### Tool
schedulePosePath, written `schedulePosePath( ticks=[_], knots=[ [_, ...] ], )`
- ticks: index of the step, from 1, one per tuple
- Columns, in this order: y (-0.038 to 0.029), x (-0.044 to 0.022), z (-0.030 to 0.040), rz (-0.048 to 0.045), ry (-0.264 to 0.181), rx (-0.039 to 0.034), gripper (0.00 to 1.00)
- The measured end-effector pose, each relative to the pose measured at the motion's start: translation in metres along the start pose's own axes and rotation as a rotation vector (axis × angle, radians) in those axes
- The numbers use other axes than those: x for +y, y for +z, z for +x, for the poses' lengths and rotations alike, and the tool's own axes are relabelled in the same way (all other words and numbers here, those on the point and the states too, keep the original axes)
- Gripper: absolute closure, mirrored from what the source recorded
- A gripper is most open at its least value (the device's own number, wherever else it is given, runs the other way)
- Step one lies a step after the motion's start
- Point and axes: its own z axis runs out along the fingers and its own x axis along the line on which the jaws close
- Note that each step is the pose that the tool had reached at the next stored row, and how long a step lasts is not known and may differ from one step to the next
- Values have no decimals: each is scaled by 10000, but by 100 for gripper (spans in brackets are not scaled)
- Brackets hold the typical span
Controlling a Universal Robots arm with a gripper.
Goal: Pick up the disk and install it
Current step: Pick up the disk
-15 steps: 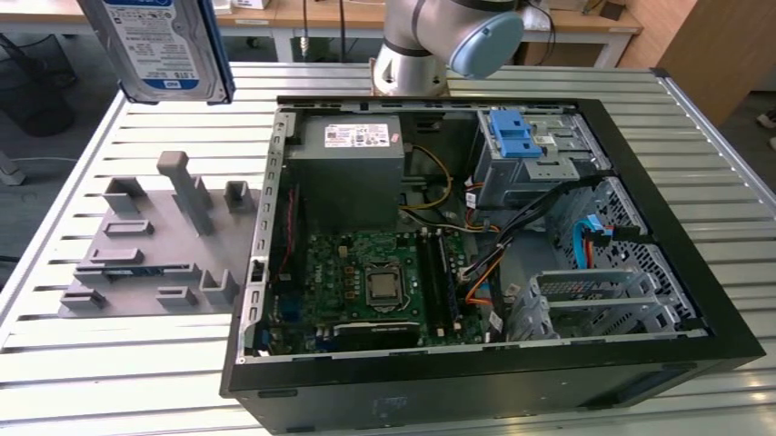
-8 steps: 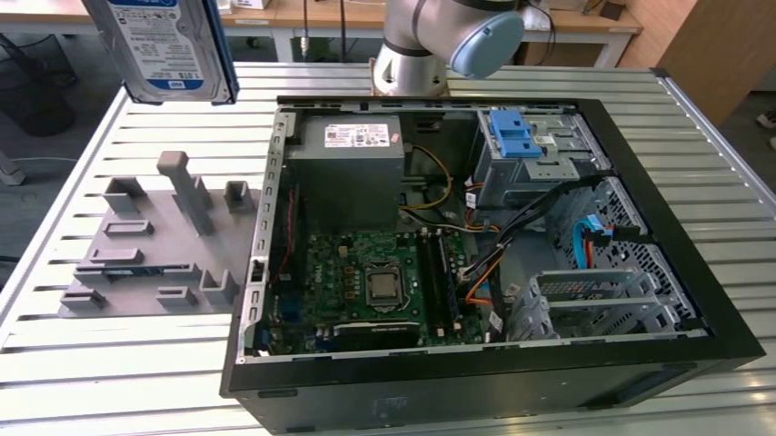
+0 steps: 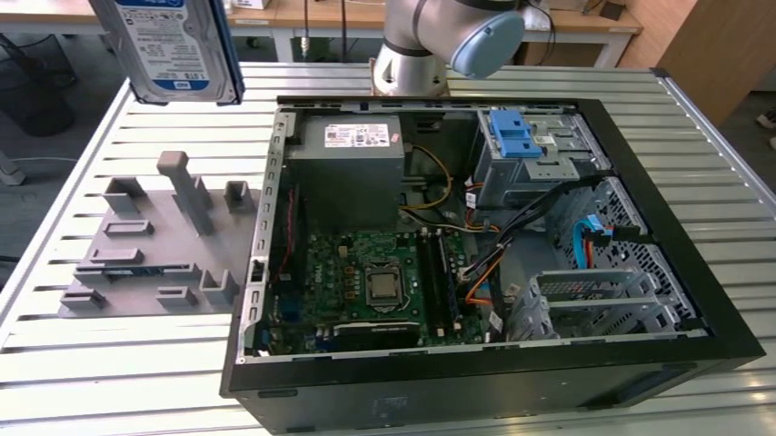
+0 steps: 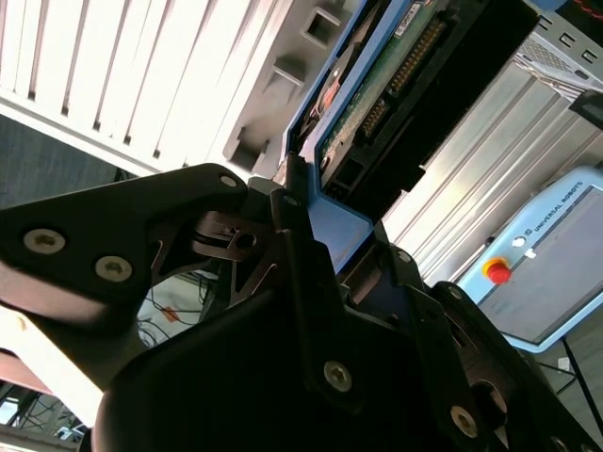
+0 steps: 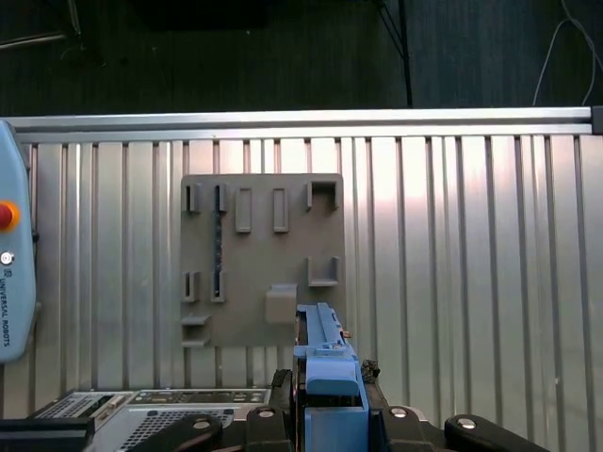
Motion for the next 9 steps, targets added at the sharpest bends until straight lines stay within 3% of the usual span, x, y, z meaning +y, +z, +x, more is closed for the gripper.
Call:
schedulePosePath(
  ticks=[9],
  knots=[
    [-3,-89,5,1,0,0,64]
  ],
)
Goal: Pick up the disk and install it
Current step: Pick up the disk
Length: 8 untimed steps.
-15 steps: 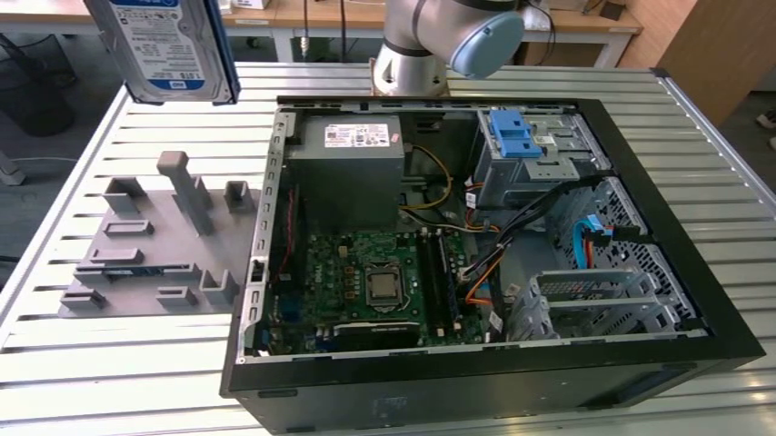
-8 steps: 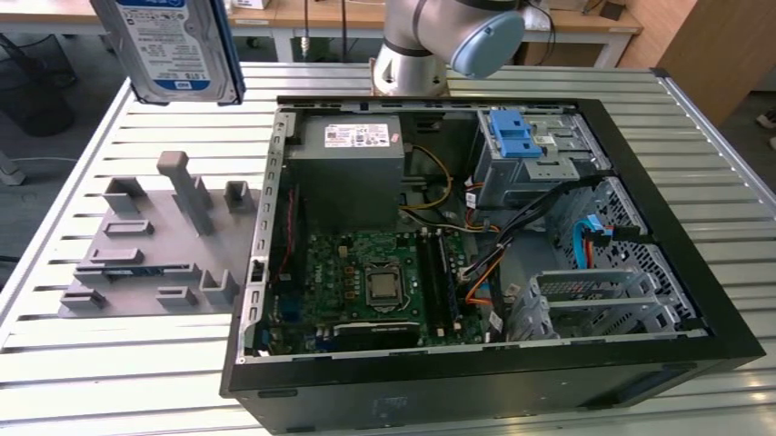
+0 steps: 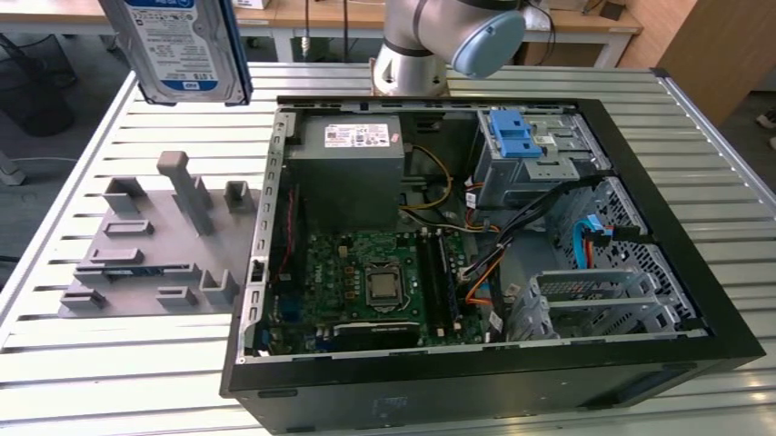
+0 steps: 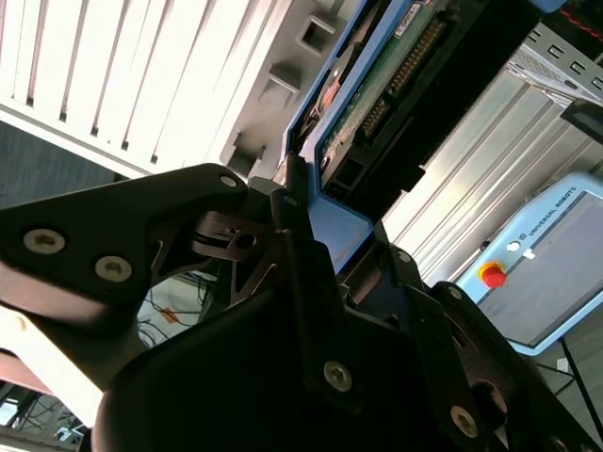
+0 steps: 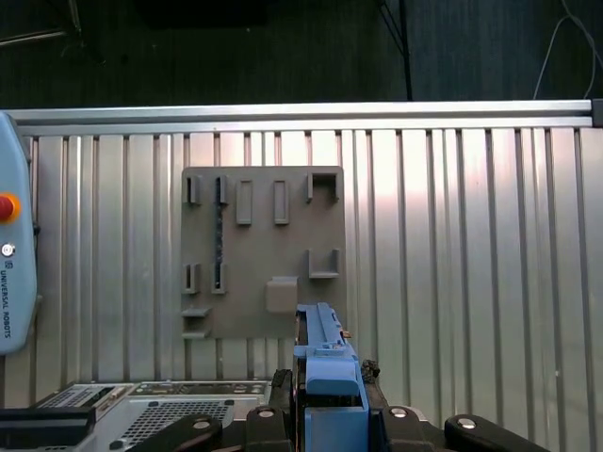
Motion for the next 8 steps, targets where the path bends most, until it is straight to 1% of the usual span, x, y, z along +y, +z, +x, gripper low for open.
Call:
schedulePosePath(
  ticks=[8],
  knots=[
    [-3,-79,6,0,0,0,64]
  ],
)
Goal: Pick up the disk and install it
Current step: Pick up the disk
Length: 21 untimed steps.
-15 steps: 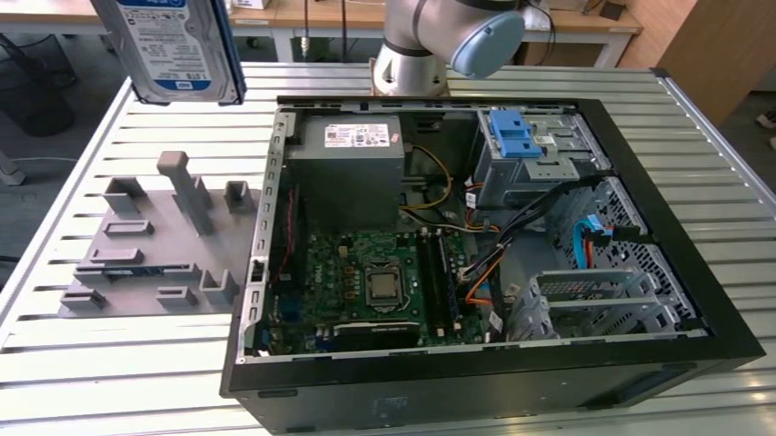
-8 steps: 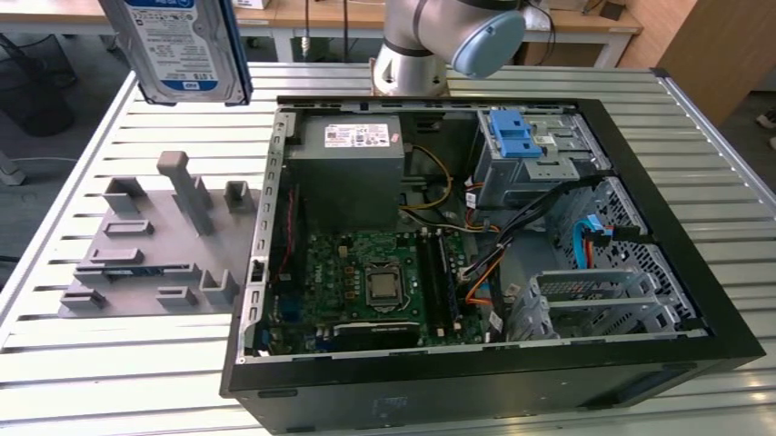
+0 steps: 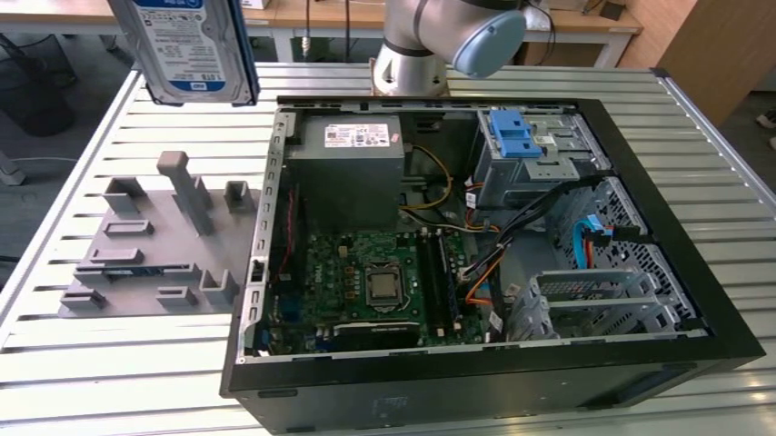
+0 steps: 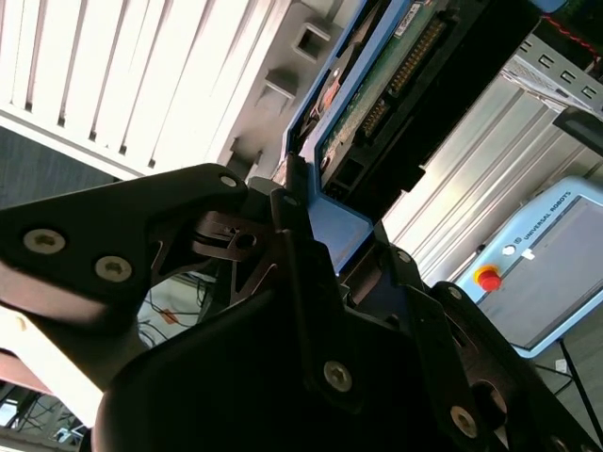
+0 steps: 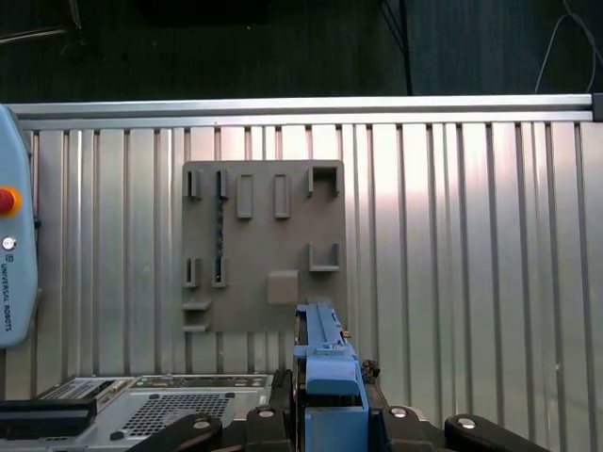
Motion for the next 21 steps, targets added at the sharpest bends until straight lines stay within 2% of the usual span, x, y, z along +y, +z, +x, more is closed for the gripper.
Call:
schedulePosePath(
  ticks=[21],
  knots=[
    [-7,-213,51,0,0,0,64]
  ],
)
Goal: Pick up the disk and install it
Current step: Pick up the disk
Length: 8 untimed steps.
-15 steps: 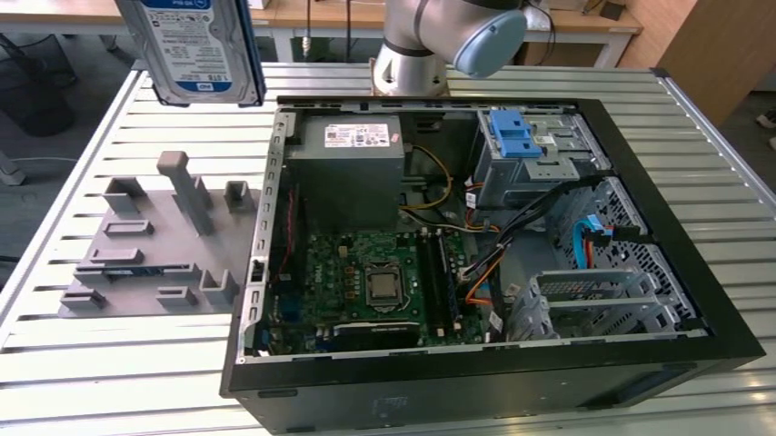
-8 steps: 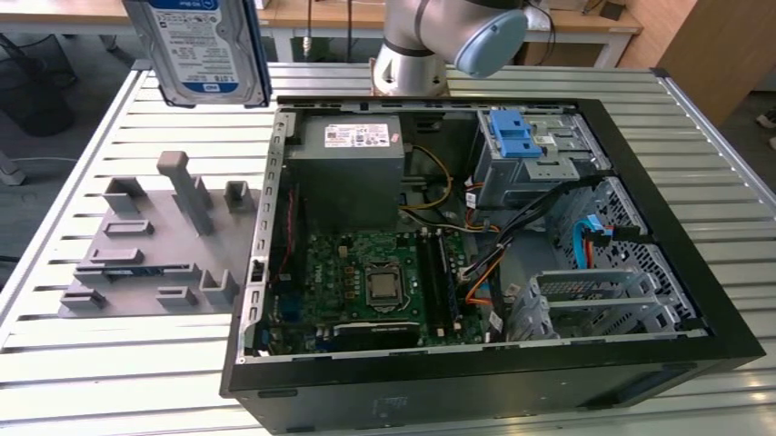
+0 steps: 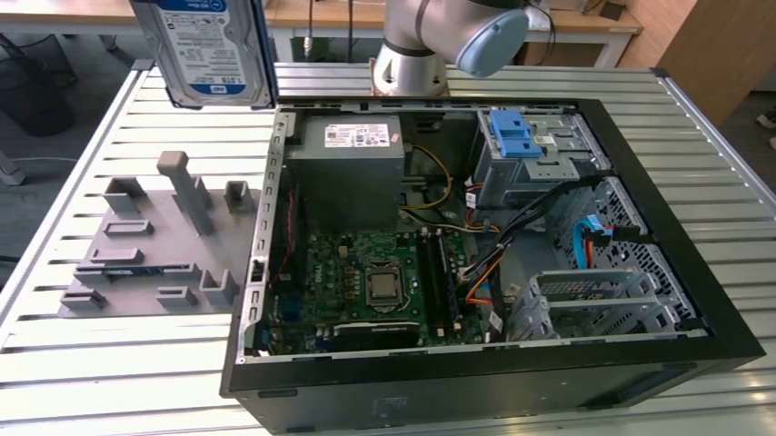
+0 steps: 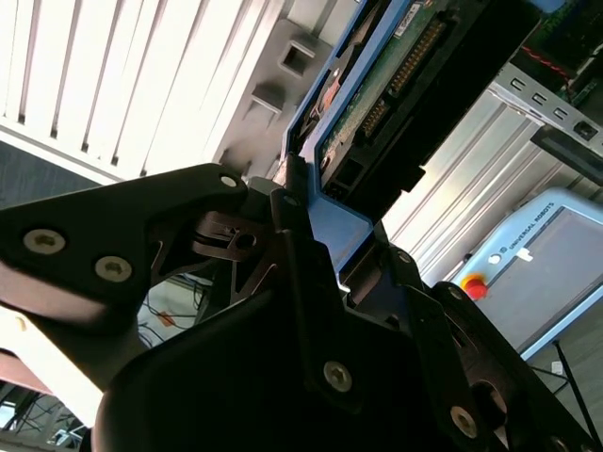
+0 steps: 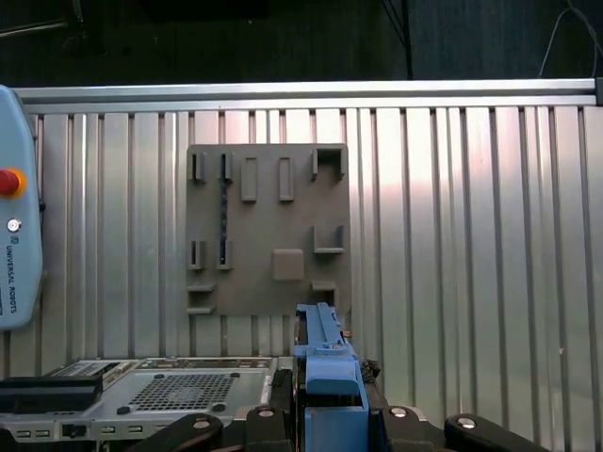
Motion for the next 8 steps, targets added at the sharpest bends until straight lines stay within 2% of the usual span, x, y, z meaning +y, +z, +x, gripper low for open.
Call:
schedulePosePath(
  ticks=[8],
  knots=[
    [-1,-56,45,-1,1,0,64]
  ],
)
